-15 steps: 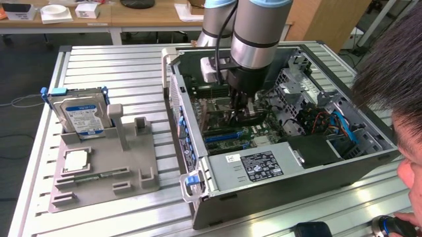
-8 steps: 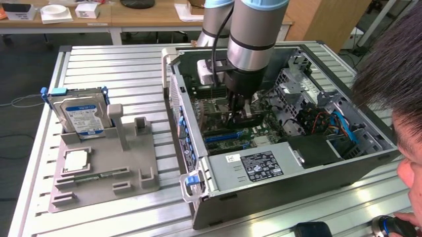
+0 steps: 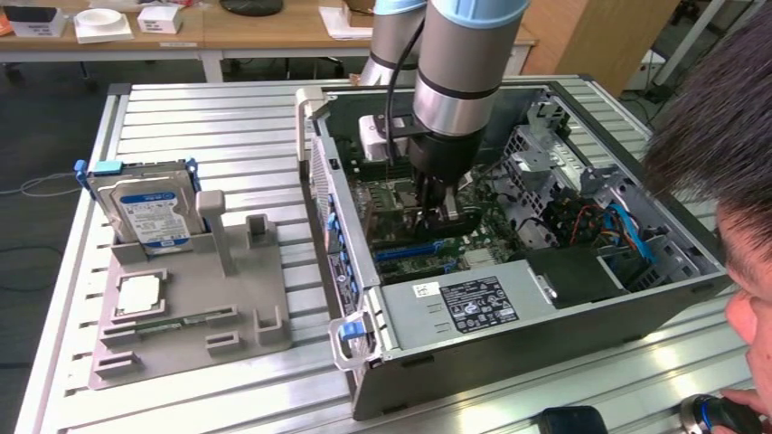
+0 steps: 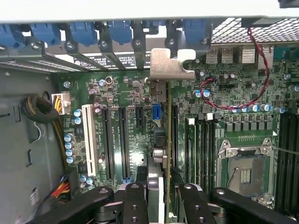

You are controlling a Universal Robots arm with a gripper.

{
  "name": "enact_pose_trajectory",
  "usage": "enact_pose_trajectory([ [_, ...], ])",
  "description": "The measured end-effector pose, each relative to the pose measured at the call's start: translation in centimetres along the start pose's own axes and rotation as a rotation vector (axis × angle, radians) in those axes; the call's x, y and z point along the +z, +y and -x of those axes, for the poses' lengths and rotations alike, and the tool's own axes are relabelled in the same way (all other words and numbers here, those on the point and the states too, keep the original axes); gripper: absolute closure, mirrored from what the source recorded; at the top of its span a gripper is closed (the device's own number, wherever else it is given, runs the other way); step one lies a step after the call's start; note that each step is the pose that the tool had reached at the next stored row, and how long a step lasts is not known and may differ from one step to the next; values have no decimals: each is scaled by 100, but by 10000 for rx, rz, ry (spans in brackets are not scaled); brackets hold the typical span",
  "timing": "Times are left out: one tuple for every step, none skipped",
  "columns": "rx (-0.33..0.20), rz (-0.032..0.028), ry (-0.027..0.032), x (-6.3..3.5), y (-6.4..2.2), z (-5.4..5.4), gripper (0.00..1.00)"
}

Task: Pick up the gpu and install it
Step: 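Insert the gpu into the slot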

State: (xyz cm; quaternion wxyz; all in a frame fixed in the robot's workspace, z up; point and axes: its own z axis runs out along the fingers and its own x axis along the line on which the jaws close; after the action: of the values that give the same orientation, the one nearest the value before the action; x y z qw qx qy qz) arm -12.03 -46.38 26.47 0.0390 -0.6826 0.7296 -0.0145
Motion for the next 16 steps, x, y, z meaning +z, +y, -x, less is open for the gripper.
enact_pose_trajectory([
  [-1, 0, 4, 5, 3, 0, 70],
  [-1, 0, 9, 11, 5, -1, 70],
  [-2, -1, 14, 16, 7, -1, 70],
  [-4, -1, 20, 20, 8, -1, 70],
  [-5, -1, 24, 25, 10, -1, 70],
  [-6, -2, 30, 29, 12, -2, 70],
  [-9, -3, 37, 33, 14, -2, 70],
  [-9, -2, 42, 37, 17, -2, 70],
  [-10, -3, 48, 40, 21, -3, 70],
  [-13, -3, 52, 44, 25, -3, 70],
  [-16, -4, 56, 49, 29, -3, 70],
  [-18, -3, 62, 52, 34, -4, 70],
  [-20, -4, 68, 56, 39, -4, 70],
  [-23, -4, 74, 59, 43, -5, 70],
  [-25, -4, 80, 62, 47, -5, 70],
  [-27, -5, 87, 63, 48, -5, 70],
])
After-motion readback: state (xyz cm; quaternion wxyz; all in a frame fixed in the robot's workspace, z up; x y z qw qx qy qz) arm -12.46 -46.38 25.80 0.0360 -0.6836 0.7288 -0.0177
